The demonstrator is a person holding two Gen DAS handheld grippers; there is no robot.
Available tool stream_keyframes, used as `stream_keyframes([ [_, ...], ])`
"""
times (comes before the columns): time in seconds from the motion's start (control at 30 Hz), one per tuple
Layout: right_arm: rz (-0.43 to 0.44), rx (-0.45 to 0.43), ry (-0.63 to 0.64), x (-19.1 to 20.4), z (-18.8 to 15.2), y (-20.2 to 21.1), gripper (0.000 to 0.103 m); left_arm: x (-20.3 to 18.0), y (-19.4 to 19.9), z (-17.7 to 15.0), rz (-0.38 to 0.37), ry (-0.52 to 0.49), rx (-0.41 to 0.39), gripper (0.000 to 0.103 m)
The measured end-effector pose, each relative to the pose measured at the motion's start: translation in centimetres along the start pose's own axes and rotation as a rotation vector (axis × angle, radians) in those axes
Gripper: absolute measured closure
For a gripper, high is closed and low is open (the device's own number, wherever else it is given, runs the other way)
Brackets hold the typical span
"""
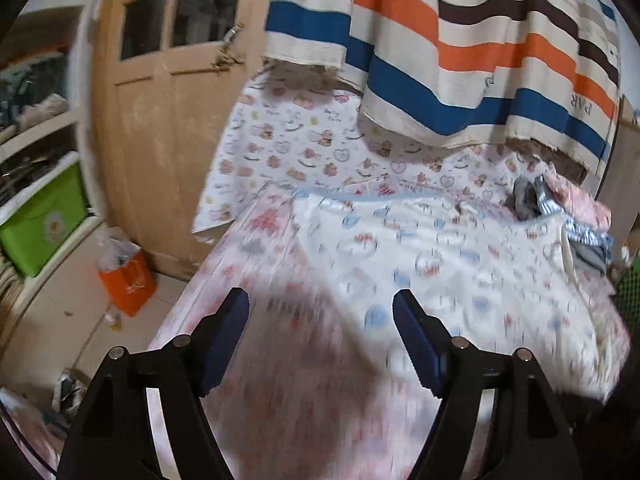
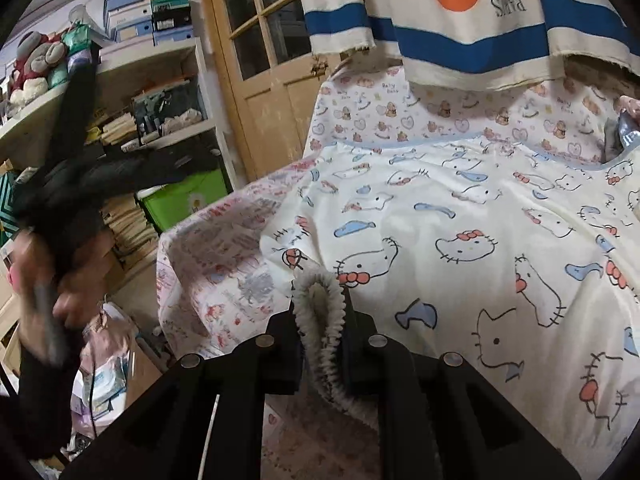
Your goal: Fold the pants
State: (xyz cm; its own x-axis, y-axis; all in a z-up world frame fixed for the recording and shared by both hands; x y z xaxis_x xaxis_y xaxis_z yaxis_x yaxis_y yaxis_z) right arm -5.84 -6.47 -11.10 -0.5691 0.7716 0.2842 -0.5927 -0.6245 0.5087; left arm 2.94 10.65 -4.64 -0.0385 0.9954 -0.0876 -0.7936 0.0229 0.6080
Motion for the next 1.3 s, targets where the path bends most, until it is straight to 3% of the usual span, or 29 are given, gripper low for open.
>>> stream_keyframes([
  [0.07, -0.008, -0.017, 0.012, 0.3, 0.2, 0.5, 0.089, -0.3, -2.6, 2.7, 0.015, -0.022, 0.032, 0.039],
  [0.27, 0.006, -0.068, -0.004, 0.5, 0.9, 1.5, 0.091, 0.1, -10.8, 8.3, 0.067, -0.048, 0.145, 0.047],
  [0.4, 0.011, -0.075, -0.022, 0.6, 1.2, 1.7, 0.091, 0.8, -15.8, 8.7, 0.065, 0.001, 0.238, 0.056],
  [0.53, 0.013, -0.077, -0.01, 0.8, 1.5, 1.6, 0.091, 1.1, -19.4, 7.8, 0.009, 0.066, 0.327, 0.064],
  [0.67, 0.019, -0.079, -0.015, 1.0, 1.7, 1.3, 0.091, 0.8, -21.0, 7.9, -0.04, 0.082, 0.341, 0.08],
  [0.7, 0.019, -0.081, -0.014, 1.0, 1.8, 1.3, 0.091, 0.7, -21.4, 8.0, -0.044, 0.081, 0.339, 0.099],
  [0.73, 0.018, -0.085, -0.012, 1.0, 1.9, 1.4, 0.091, 0.7, -21.7, 8.1, -0.032, 0.077, 0.336, 0.102],
  [1.07, -0.01, -0.153, 0.003, 1.1, 3.0, 2.8, 0.093, -0.4, -21.2, 11.8, 0.021, 0.024, 0.27, 0.102],
  [1.3, -0.12, -0.271, -0.004, -0.2, 3.5, 6.7, 0.094, -5.3, -19.1, 15.4, -0.014, -0.021, 0.21, 0.102],
])
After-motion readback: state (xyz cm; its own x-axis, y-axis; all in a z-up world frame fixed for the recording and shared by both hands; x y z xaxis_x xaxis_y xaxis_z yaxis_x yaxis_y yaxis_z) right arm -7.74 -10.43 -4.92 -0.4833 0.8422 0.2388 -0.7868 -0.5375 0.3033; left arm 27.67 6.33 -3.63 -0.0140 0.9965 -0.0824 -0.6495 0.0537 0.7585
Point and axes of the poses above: each gripper's, at about its wrist camera, not at the fingertips, and y roughly against the way its jaws point, x to its left, z to its top, the point moved 7 cm from there along -y, roughly the way its jaws point, and after that the axes turned 6 degrees about z, right-handed, at the moved point
